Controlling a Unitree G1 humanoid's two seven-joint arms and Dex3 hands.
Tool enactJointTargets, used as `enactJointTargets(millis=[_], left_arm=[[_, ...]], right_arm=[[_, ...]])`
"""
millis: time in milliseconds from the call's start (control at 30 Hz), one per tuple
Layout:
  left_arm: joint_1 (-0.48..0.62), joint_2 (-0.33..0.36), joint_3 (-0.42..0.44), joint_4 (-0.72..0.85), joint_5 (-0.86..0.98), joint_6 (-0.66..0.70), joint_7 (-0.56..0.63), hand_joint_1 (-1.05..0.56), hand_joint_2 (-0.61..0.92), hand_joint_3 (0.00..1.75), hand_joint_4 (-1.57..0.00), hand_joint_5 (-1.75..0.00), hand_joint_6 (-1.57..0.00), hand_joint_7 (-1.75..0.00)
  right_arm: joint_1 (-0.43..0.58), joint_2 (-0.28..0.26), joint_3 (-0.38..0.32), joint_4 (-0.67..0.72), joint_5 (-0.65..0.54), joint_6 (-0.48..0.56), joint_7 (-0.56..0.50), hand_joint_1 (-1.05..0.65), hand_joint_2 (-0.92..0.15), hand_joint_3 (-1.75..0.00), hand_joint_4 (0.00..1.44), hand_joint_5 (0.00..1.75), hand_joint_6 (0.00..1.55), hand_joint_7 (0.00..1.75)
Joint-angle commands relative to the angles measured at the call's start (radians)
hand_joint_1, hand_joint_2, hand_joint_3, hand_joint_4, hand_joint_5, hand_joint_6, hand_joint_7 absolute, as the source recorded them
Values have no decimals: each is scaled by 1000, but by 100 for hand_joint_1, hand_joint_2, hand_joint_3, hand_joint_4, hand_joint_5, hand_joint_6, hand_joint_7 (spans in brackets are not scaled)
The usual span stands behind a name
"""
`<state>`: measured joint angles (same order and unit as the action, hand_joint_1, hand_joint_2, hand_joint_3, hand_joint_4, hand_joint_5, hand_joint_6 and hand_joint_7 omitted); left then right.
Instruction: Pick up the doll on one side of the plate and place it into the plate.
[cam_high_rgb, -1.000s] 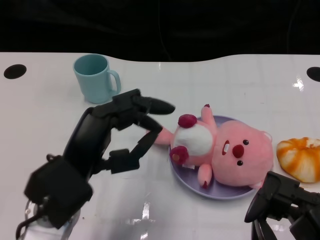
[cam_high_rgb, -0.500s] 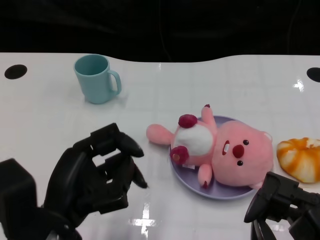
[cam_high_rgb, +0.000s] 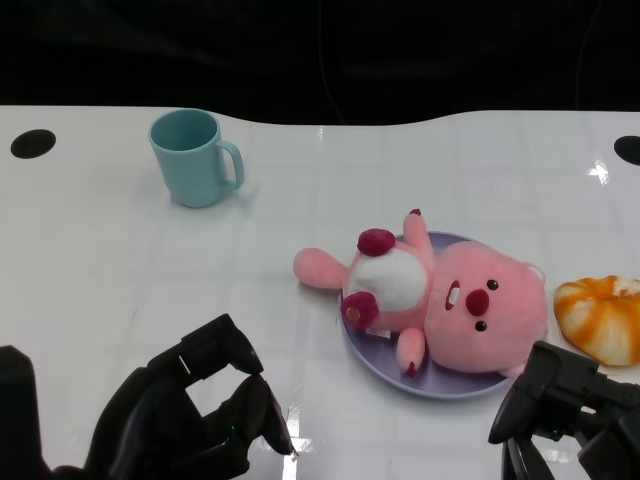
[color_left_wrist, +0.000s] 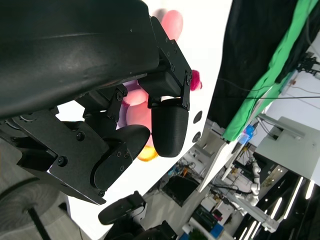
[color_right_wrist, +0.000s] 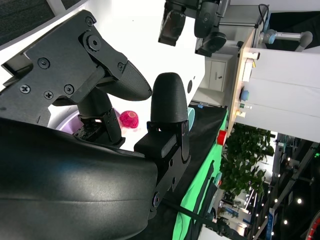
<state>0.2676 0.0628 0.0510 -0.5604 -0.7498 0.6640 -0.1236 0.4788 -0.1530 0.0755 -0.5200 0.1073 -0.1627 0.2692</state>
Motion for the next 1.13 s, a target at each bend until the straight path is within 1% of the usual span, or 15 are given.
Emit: enactJointTargets(millis=[33, 167, 400, 567, 733, 933, 1133], left_arm=[[5, 21, 2, 23, 9, 5, -9, -15, 47, 129, -81, -175, -60, -172], [-2, 39, -10, 64, 32, -18, -45, -15, 47, 129, -81, -175, -58, -174], [-19, 50, -32, 127, 95, -77, -106, -18, 43, 130, -81, -175, -61, -173], [-18, 50, -35, 141, 107, -81, -112, -16, 40, 135, -81, -175, -63, -171], [-13, 50, -39, 153, 130, -102, -134, -17, 38, 137, -81, -175, -64, -171], [-19, 46, -32, 158, 124, -98, -134, -15, 38, 139, -81, -175, -64, -171], [-21, 51, -32, 156, 131, -98, -132, -15, 39, 139, -81, -175, -64, -171]], right_arm=[[-1, -12, -17, 11, 6, -18, 2, -22, -43, -139, 71, 175, 62, 153], [0, -13, -21, 9, 14, -7, 4, -21, -43, -140, 71, 175, 62, 153], [4, -14, -28, 19, 19, -19, 11, -21, -43, -141, 71, 175, 62, 154], [7, -11, -31, 24, 19, -26, 16, -16, -43, -143, 71, 175, 62, 154], [11, -8, -30, 25, 12, -30, 12, -13, -41, -145, 71, 175, 62, 154], [11, -5, -27, 25, 13, -29, 11, -13, -37, -149, 72, 175, 63, 154], [7, -8, -27, 38, 11, -53, 17, -13, -39, -149, 72, 175, 63, 154]])
